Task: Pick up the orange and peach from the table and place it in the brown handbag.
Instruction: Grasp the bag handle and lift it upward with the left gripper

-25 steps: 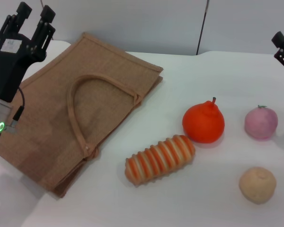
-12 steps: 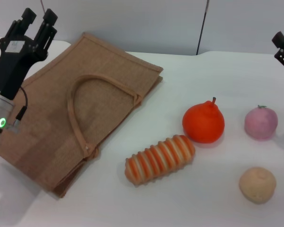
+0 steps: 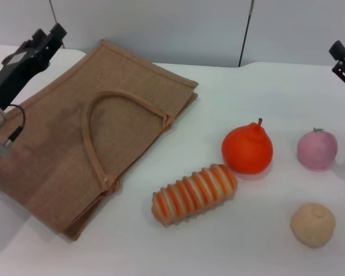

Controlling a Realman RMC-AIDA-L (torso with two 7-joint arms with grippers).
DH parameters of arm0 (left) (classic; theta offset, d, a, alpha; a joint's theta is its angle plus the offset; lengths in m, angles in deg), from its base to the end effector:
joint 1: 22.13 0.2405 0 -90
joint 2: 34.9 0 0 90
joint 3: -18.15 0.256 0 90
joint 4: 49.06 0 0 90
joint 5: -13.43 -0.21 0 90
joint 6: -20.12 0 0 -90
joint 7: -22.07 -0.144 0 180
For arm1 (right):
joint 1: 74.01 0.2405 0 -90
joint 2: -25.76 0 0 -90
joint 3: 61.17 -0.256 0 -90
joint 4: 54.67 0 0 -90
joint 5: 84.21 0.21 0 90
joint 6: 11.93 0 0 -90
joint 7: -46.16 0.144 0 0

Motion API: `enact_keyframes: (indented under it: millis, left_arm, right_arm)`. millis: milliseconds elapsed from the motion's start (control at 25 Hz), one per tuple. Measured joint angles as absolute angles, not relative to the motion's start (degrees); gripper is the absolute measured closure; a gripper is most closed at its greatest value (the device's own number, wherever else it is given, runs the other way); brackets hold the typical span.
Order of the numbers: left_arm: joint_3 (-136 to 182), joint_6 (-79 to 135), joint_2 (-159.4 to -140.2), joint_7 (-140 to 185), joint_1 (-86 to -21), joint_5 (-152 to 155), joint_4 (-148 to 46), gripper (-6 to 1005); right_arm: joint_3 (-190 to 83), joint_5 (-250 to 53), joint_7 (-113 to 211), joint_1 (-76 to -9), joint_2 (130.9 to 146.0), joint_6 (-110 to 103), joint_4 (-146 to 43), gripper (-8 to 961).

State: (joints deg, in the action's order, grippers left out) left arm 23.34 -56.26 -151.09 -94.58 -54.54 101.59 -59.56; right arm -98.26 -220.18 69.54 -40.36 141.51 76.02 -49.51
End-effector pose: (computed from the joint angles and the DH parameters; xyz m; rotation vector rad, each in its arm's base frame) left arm -0.3098 0.3660 0.0457 -1.7020 -0.8929 -1.2294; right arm 0.2851 0.3462 0.0263 -1.8436 0.2066 0.9660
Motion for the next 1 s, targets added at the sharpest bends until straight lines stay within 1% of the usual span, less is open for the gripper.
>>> enact_keyframes:
  millis: [360, 520, 880, 1000]
  left_arm:
    - [23.32, -50.44, -150.89, -70.2, -58.46, 79.1, -74.81, 448]
    - [23.33, -47.87, -150.77, -61.52, -61.57, 67.06, -79.37, 454]
    - [23.33, -42.39, -150.58, -48.44, -69.87, 38.99, -82.86, 469]
    - [23.33, -41.09, -150.66, -46.7, -71.22, 34.51, -82.91, 474]
  right_arm:
    - [-98.26, -220.18, 69.54, -40.35, 141.51, 75.84, -49.41, 130]
    - [-98.26, -220.18, 69.54, -40.37, 141.43, 75.84, -49.4, 133]
    - [-98.26, -220.12, 69.54, -40.39, 141.32, 75.86, -49.37, 139]
    - [-98.26, -220.1, 69.53, -40.39, 141.33, 75.88, -49.31, 142]
